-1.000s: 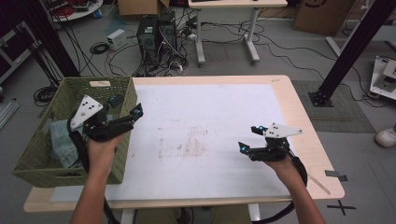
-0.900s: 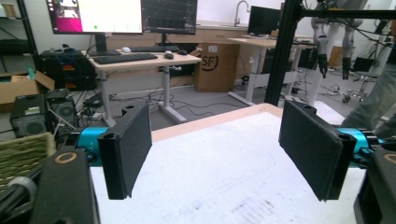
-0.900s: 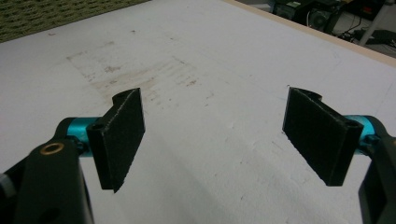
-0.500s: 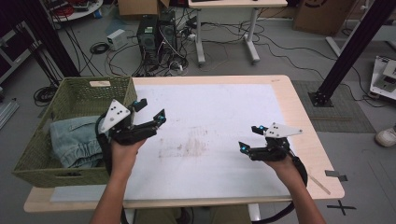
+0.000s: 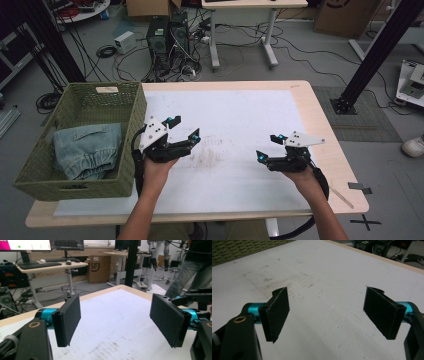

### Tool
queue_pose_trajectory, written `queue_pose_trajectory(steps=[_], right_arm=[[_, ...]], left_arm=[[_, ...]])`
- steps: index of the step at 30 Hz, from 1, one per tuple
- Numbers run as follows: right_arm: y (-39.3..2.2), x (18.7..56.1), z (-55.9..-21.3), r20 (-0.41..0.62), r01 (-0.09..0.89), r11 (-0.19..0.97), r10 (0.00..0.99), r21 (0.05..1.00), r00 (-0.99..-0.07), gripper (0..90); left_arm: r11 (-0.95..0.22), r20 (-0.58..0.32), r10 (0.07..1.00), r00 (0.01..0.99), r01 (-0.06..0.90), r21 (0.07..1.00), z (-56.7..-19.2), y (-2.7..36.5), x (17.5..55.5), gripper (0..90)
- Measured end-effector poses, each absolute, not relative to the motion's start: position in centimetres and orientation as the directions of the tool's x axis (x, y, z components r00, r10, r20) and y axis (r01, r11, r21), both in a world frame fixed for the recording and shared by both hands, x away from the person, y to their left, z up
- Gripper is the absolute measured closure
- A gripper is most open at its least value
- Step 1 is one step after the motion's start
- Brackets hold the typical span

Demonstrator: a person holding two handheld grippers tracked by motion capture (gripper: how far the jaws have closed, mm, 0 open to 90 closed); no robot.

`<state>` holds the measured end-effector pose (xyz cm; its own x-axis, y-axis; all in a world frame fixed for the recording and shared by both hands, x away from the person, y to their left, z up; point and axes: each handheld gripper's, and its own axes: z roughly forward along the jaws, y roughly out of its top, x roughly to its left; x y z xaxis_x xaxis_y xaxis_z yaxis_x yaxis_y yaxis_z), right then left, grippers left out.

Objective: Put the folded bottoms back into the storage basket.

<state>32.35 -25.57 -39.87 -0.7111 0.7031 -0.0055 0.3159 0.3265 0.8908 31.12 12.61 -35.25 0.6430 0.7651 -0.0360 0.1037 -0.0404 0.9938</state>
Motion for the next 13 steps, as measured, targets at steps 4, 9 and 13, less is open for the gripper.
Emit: queue_pose_trajectory(steps=[4,9,13], right_arm=[[-25.6,32.4,-39.9,-0.007,0.312,0.325,0.703,0.893,-0.711,21.3],[-25.5,32.4,-39.8,-0.008,0.313,0.327,0.702,0.892,-0.712,21.3],[-25.4,32.4,-39.8,-0.008,0.311,0.326,0.701,0.893,-0.713,21.3]], left_arm=[[-0.040,-0.044,0.762,0.647,0.115,0.993,-35.8,12.3,31.1,24.9],[-0.045,-0.046,0.762,0.646,0.124,0.991,-36.3,12.2,31.2,24.9],[-0.042,-0.054,0.760,0.648,0.131,0.991,-36.5,12.2,31.1,24.9]])
